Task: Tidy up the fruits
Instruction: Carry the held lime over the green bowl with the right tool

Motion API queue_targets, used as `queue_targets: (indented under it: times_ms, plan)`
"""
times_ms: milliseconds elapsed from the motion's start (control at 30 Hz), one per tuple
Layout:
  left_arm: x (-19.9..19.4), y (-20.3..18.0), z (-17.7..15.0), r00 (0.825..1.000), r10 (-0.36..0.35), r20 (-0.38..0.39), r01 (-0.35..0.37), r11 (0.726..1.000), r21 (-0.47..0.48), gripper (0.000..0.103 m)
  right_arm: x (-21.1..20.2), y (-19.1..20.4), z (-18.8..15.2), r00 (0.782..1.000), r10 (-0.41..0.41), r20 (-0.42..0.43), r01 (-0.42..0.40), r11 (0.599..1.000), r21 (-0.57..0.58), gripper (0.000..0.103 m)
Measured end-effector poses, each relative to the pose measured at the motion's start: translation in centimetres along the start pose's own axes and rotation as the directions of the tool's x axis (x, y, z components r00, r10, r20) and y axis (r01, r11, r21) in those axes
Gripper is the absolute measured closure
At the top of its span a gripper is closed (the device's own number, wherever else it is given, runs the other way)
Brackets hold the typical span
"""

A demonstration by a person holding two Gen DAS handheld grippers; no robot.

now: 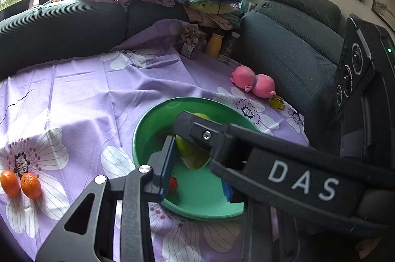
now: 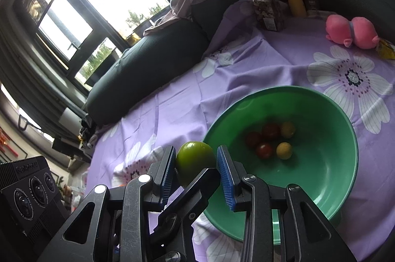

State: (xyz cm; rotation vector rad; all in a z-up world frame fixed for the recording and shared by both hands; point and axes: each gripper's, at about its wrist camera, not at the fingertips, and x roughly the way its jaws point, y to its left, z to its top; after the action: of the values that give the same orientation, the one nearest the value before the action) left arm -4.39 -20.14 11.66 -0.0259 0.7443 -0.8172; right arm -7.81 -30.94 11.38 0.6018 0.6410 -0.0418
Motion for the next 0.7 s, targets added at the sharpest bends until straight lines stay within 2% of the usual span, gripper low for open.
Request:
queue_targets:
  times_ms: [700]
  plan:
    - [4.5,-0.8,-0.3,0.987,-0.085,-0.133,0.086,0.996,-0.003,0.070,0.9,-4.0,0.2,0.993,-0.104,-0.053,0.109,0.989,0.102,0.065]
